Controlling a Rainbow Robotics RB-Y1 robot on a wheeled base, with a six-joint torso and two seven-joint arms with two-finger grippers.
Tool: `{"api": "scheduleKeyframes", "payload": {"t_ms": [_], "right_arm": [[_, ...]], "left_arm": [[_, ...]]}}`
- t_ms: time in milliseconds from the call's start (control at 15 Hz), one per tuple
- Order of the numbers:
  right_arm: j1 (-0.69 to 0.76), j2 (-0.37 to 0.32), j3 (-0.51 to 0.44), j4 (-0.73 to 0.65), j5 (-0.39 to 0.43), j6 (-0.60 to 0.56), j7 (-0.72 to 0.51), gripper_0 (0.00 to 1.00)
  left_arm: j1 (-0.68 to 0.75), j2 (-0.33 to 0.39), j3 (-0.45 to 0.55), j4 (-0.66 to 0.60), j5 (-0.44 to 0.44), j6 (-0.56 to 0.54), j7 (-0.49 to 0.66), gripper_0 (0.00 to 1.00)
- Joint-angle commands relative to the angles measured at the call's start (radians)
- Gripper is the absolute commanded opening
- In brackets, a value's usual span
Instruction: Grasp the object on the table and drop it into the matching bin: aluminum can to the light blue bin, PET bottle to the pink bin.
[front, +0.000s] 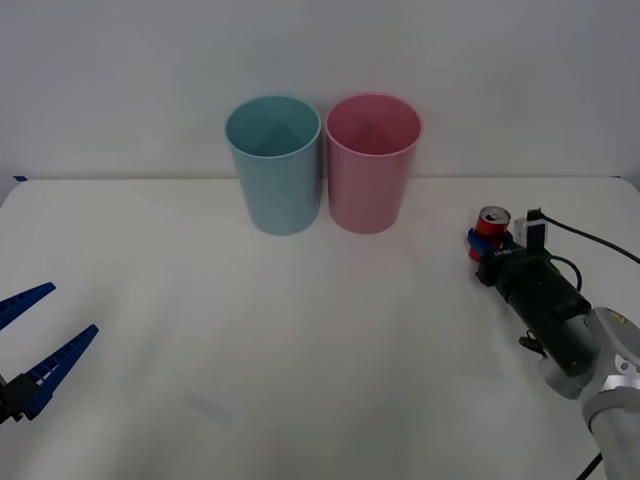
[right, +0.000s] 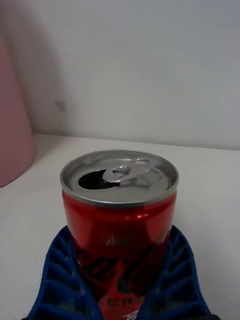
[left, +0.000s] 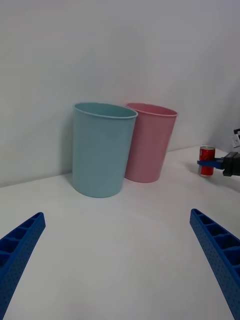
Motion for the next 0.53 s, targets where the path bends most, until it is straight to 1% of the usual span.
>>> {"api": "scheduleKeyframes", "payload": {"t_ms": [67,267,400,533], "right_arm": [[0.005,-0.002,0.0,0.0,-0.005,-0.034,-0.004,0.0],[0.024,-0.01,0.002,-0.023,-0.008,-0.081,-0.012,0.0],[0.083,-0.013,0.028,-0.114,-0.013,-0.087,-0.027,0.0],[0.146,-0.031,0.078,-0.209,-0.048,-0.087,-0.064,0.0]], "left_arm": [[0.0,0.0,0.0,0.0,0.0,0.0,0.0,1.0],[0.0,0.0,0.0,0.0,0.0,0.0,0.0,1.0],[0.0,0.0,0.0,0.0,0.0,0.0,0.0,1.0],[0.0,0.0,0.0,0.0,0.0,0.0,0.0,1.0]]}}
